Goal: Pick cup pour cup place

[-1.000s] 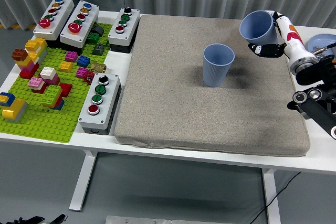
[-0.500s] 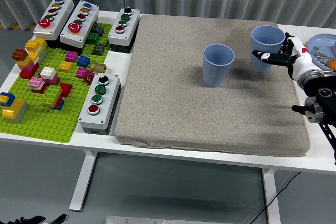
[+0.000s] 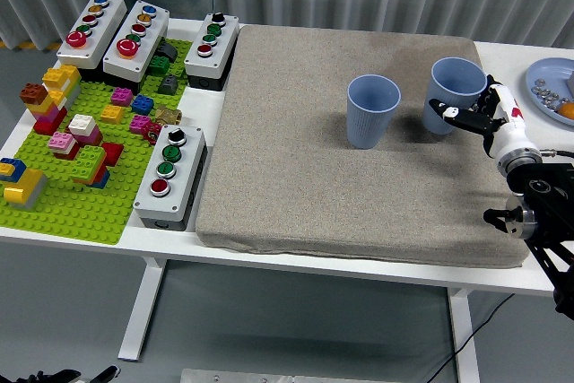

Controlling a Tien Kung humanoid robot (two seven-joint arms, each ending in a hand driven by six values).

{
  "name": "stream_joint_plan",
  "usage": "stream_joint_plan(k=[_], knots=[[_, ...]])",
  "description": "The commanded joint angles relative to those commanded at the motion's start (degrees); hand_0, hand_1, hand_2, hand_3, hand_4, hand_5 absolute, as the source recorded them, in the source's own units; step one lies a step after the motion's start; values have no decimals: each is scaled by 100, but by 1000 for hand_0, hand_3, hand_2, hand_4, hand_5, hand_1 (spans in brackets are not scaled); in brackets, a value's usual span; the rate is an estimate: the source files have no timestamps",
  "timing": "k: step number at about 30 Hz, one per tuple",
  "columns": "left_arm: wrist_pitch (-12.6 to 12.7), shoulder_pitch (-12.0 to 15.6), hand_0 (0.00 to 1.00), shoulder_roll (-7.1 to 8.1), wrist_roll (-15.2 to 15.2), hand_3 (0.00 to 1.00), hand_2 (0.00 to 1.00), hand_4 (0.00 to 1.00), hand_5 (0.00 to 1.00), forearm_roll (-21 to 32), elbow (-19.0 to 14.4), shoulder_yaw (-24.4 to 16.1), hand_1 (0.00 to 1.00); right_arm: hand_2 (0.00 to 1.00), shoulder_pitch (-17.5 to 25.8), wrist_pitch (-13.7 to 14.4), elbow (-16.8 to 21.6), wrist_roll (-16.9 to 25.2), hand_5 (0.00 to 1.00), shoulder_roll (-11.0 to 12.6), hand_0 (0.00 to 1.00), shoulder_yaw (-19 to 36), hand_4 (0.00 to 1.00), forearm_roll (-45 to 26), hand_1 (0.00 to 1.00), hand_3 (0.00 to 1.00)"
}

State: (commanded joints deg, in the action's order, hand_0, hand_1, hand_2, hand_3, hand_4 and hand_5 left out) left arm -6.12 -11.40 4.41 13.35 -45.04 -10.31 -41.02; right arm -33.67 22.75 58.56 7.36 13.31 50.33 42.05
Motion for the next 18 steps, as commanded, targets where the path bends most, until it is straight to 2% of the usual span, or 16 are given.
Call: stream_joint_plan(k=[4,14,18], knots=[[0,3,764,-4,-5,653,809,493,998,30,0,30,756,731,15,33,-47,36,2,-44,930,4,676,-4,784,685],[-15,13,763,4,-5,651,810,492,998,54,0,81,756,730,61,129,9,-170,2,-44,927,-120,674,253,787,685],[-26,9,763,4,-3,650,809,492,998,23,0,77,755,726,82,167,-40,-55,2,-65,926,-185,672,332,785,684]])
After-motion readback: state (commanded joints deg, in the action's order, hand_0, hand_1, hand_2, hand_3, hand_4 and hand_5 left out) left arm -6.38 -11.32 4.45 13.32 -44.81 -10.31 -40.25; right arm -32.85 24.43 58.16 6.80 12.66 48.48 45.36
